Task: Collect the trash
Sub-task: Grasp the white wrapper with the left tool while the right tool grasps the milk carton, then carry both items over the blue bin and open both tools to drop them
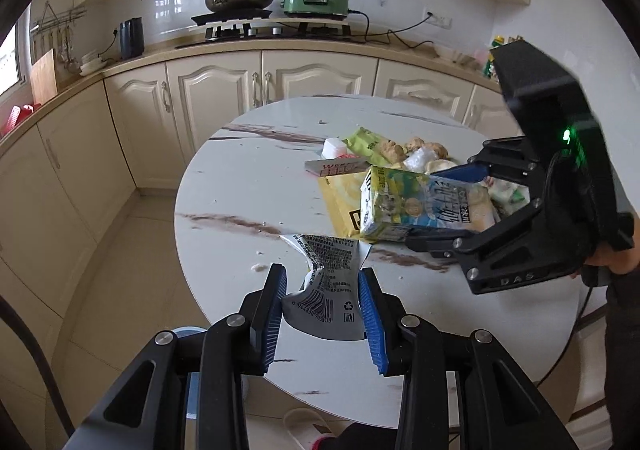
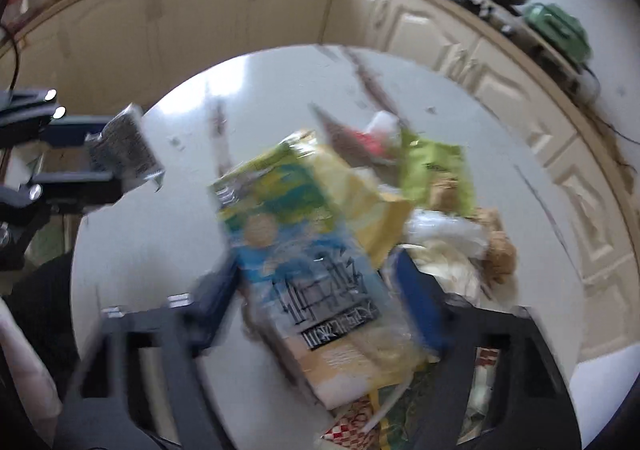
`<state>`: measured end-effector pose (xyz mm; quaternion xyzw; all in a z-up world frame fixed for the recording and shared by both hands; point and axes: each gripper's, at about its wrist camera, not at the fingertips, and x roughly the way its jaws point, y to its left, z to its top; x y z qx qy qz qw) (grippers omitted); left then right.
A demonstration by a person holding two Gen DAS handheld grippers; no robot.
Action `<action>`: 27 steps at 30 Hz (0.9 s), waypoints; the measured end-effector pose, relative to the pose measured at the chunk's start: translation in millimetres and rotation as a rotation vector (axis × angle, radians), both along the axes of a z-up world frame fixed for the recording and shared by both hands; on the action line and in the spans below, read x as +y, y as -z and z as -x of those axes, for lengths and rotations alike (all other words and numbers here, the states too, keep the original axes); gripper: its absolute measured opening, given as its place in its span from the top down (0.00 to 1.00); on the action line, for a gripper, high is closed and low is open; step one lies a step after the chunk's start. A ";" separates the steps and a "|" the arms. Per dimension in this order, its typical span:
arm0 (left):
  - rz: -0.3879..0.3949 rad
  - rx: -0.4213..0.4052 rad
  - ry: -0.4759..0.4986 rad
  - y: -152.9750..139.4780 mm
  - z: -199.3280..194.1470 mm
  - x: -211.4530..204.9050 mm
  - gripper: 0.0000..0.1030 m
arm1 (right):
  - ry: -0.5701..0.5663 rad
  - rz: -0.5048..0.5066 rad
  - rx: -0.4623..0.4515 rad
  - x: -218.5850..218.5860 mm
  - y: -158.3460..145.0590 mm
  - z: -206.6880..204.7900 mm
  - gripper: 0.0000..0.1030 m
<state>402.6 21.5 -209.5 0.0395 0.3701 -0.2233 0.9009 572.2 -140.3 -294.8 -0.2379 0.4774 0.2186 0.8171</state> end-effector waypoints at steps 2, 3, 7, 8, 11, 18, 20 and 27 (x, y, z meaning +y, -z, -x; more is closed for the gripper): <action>0.007 -0.001 0.003 -1.1 1.5 1.8 0.68 | -0.022 0.058 0.015 6.5 3.9 1.1 0.43; 0.012 -0.001 0.002 -2.1 2.5 3.2 0.68 | -0.024 0.064 0.018 7.7 2.8 2.5 0.49; 0.053 0.000 -0.006 -10.1 1.2 11.9 0.68 | -0.009 0.047 0.033 7.0 -6.9 4.4 0.53; 0.058 -0.008 -0.010 -12.7 1.3 15.1 0.68 | -0.006 0.052 0.006 8.7 -12.1 5.6 0.53; 0.080 -0.035 -0.020 -22.2 3.2 29.1 0.68 | 0.002 0.048 0.000 11.8 -29.8 7.7 0.53; 0.102 -0.074 -0.136 -30.7 1.8 95.6 0.68 | -0.047 0.007 -0.076 71.3 -80.1 10.8 0.53; 0.091 -0.076 -0.189 -27.6 -1.0 122.6 0.68 | -0.072 -0.018 -0.090 106.0 -85.5 6.6 0.53; 0.044 -0.010 -0.404 7.4 -11.6 240.2 0.68 | -0.092 -0.155 -0.049 236.4 -54.6 -29.1 0.53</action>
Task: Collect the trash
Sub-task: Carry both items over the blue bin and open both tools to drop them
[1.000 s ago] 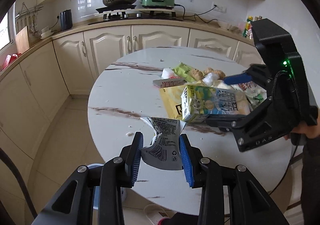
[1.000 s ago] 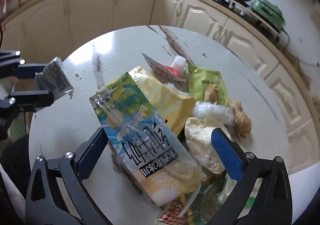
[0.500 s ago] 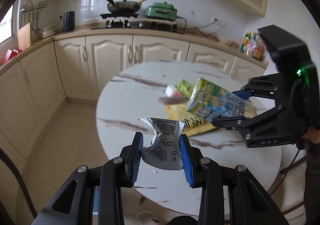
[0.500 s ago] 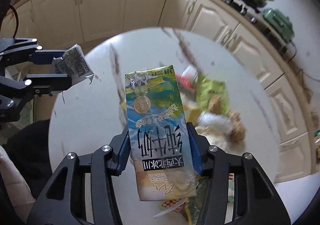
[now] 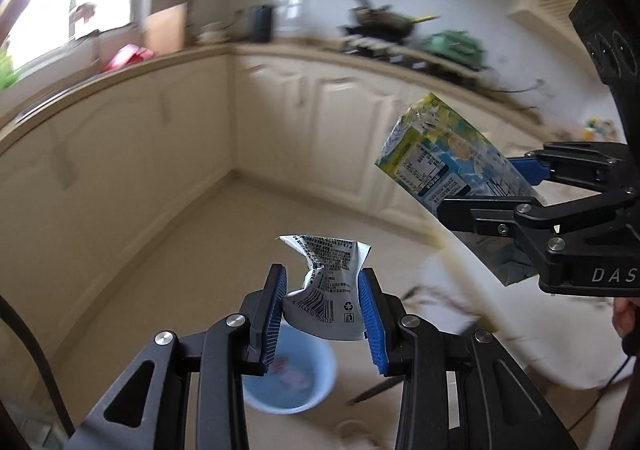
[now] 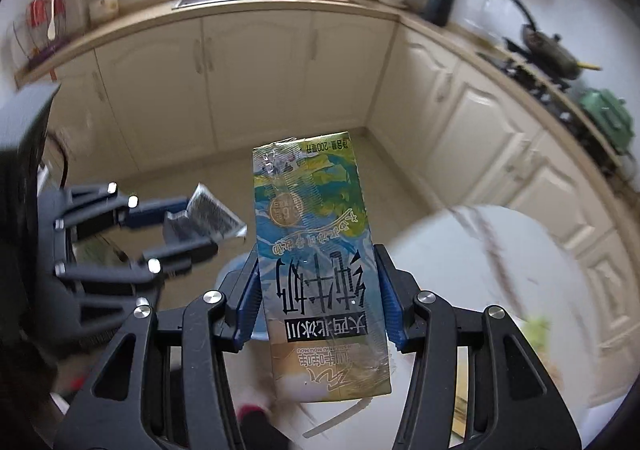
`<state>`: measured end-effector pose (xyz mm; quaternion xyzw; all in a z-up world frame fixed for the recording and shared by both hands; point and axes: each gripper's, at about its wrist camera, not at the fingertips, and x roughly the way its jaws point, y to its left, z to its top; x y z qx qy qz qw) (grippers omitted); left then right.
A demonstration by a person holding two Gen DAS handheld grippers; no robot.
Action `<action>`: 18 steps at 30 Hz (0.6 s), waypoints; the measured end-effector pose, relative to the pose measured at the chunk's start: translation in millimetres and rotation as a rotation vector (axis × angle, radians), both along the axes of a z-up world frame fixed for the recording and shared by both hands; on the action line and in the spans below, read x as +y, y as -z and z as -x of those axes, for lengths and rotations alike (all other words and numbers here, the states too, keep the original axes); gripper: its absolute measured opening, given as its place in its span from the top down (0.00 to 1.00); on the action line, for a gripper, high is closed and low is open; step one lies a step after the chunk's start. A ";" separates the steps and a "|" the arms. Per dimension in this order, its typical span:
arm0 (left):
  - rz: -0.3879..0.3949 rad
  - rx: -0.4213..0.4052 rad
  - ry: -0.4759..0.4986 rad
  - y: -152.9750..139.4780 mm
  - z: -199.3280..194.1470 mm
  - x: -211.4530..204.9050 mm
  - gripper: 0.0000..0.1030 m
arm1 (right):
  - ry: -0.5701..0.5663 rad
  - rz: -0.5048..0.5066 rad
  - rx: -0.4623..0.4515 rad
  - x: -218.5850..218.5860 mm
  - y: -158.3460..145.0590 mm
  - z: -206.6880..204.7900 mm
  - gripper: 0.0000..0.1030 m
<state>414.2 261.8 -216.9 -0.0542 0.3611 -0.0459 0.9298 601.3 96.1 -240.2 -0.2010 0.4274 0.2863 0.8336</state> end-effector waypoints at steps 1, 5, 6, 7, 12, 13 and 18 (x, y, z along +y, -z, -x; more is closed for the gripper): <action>0.002 0.025 -0.023 9.8 -3.5 14.5 0.68 | -0.010 -0.005 0.026 17.5 13.4 -7.3 0.53; 0.004 0.150 -0.083 64.2 -23.5 61.6 0.68 | -0.036 0.014 0.145 72.1 77.3 -31.4 0.56; 0.006 0.178 -0.082 75.4 -29.3 66.8 0.68 | -0.040 0.024 0.173 81.6 95.1 -36.0 0.56; 0.015 0.207 -0.078 90.7 -35.7 69.4 0.68 | -0.036 0.047 0.207 93.3 122.3 -43.0 0.56; 0.097 0.377 -0.050 181.4 -73.1 83.0 0.68 | 0.021 0.133 0.331 107.4 225.6 -68.3 0.56; 0.120 0.410 -0.045 197.1 -79.4 84.7 0.68 | 0.043 0.125 0.383 102.5 251.1 -75.8 0.56; 0.166 0.539 -0.040 261.9 -111.3 86.2 0.65 | 0.102 0.143 0.506 83.6 333.0 -95.2 0.55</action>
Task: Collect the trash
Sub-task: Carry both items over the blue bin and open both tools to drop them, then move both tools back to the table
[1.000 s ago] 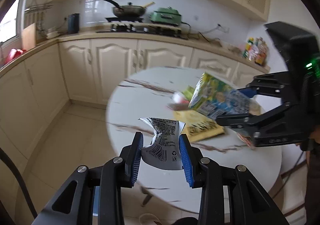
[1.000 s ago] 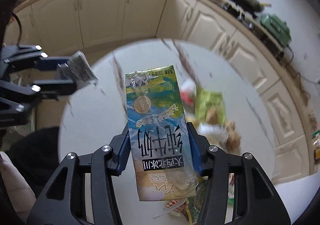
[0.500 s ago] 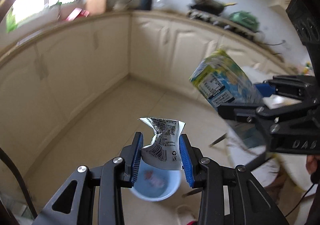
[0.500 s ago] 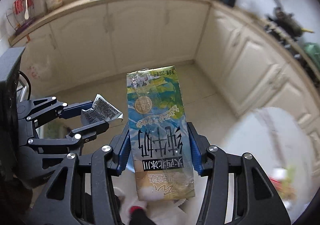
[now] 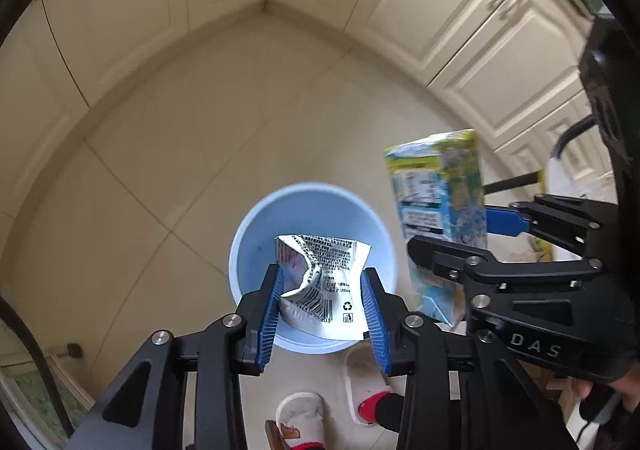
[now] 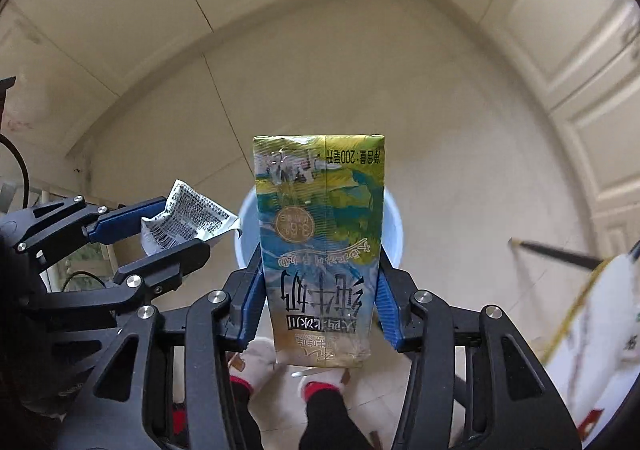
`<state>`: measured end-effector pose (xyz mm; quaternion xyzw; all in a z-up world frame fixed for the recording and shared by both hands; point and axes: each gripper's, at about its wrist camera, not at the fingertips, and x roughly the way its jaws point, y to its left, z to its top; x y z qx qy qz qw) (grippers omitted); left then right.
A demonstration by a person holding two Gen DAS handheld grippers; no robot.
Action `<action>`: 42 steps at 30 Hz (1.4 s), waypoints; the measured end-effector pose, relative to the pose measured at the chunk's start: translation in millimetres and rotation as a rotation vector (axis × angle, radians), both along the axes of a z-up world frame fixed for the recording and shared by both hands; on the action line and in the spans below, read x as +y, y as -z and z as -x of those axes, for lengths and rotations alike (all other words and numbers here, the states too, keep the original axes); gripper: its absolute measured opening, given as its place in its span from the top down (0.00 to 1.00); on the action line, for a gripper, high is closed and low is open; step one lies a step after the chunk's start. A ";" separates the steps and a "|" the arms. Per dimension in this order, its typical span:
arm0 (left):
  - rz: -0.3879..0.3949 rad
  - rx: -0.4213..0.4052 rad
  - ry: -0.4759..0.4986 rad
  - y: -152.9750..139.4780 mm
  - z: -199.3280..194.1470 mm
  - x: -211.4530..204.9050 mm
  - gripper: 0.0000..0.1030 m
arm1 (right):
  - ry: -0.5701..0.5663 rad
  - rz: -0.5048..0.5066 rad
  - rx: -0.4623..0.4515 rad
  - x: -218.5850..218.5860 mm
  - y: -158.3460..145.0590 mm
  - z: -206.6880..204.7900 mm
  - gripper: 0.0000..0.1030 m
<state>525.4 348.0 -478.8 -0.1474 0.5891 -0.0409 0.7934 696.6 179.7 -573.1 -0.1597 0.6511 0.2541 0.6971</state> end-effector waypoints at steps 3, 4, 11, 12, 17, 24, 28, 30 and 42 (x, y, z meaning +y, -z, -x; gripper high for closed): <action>0.002 0.043 -0.014 20.5 -17.5 3.3 0.56 | 0.044 0.004 0.039 -9.8 28.6 -13.5 0.55; 0.000 0.060 -0.019 25.3 -22.9 3.8 0.52 | 0.053 0.005 0.046 -8.6 32.8 -12.7 0.55; 0.034 0.080 -0.065 30.2 -34.0 15.9 0.39 | 0.111 -0.012 0.082 -27.0 47.2 -19.7 0.45; 0.044 0.072 -0.070 27.2 -32.9 16.1 0.39 | 0.119 -0.017 0.077 -30.1 43.2 -19.7 0.44; 0.030 0.017 -0.096 -6.5 -12.7 14.8 0.37 | 0.144 -0.006 0.023 -36.0 18.0 -9.9 0.27; -0.123 -0.110 -0.177 -90.6 42.3 0.3 0.34 | 0.129 -0.087 -0.084 -28.1 -65.0 26.0 0.15; -0.222 -0.251 -0.226 -158.5 84.9 -6.8 0.32 | 0.096 -0.117 -0.218 -18.2 -130.3 61.5 0.14; -0.261 -0.335 -0.246 -194.0 107.0 -15.2 0.27 | 0.084 -0.145 -0.285 -16.3 -162.6 78.6 0.04; -0.383 -0.860 -0.247 -344.8 231.8 -157.6 0.01 | 0.252 -0.258 -0.872 -112.8 -381.8 216.8 0.00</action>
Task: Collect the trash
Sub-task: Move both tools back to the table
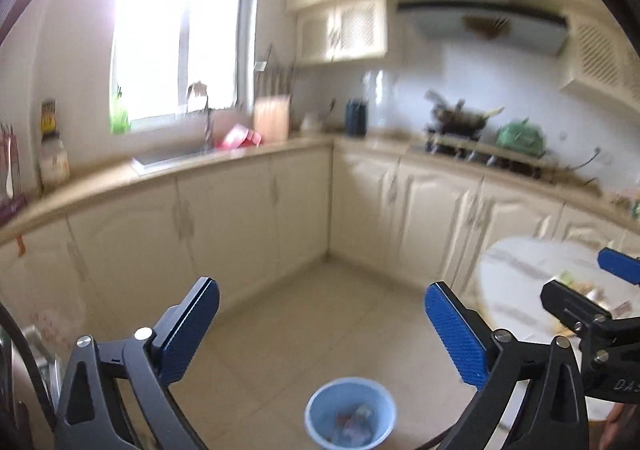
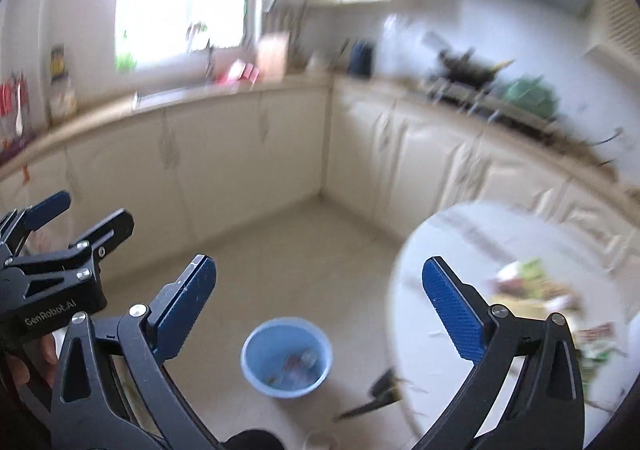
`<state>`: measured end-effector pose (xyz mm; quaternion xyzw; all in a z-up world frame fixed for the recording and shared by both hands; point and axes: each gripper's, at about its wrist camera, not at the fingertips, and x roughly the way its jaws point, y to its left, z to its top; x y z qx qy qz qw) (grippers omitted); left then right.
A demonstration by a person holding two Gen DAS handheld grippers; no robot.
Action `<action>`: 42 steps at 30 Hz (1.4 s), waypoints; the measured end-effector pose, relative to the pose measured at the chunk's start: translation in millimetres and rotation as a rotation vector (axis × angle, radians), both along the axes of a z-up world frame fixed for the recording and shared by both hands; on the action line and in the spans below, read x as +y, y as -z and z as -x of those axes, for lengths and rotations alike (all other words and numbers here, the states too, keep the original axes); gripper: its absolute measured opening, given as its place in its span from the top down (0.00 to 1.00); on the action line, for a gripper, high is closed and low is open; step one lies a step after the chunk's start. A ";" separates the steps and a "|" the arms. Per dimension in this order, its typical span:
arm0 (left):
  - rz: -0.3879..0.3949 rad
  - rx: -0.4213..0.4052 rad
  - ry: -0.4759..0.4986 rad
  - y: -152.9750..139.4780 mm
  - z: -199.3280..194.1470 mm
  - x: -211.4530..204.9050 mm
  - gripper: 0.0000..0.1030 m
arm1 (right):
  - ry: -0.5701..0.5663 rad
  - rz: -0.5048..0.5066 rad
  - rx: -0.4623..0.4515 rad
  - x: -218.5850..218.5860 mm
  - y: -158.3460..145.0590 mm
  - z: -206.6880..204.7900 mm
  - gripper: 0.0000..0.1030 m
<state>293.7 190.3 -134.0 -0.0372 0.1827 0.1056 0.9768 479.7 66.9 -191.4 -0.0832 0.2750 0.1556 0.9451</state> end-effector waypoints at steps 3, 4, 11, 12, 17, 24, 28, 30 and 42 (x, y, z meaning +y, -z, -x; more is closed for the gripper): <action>-0.011 -0.069 0.056 -2.4 26.9 -55.3 0.01 | 0.047 -0.017 -0.106 -18.9 -35.8 30.1 0.00; -0.023 -0.089 0.059 -3.3 37.8 -63.1 0.01 | 0.068 -0.020 -0.150 -28.2 -48.4 45.6 0.00; -0.023 -0.196 0.132 10.9 105.6 -127.5 0.01 | 0.175 -0.031 -0.301 -66.4 -98.7 112.2 0.00; -0.019 -0.213 0.137 13.8 120.2 -121.3 0.01 | 0.188 -0.035 -0.316 -71.9 -101.6 123.8 0.00; -0.012 -0.265 0.204 35.3 190.3 -87.4 0.01 | 0.264 -0.047 -0.370 -100.6 -117.8 159.1 0.00; -0.048 -0.293 0.295 48.2 228.2 -83.9 0.01 | 0.351 -0.058 -0.404 -142.6 -125.3 183.4 0.00; -0.072 -0.274 0.338 45.5 215.4 -97.1 0.01 | 0.400 -0.065 -0.399 -168.8 -123.3 187.3 0.00; -0.085 -0.254 0.362 42.9 204.7 -105.4 0.01 | 0.424 -0.075 -0.386 -184.0 -119.7 186.3 0.00; -0.120 -0.023 0.451 38.4 90.1 -154.1 0.01 | 0.627 -0.123 -0.214 -288.4 -61.8 146.0 0.00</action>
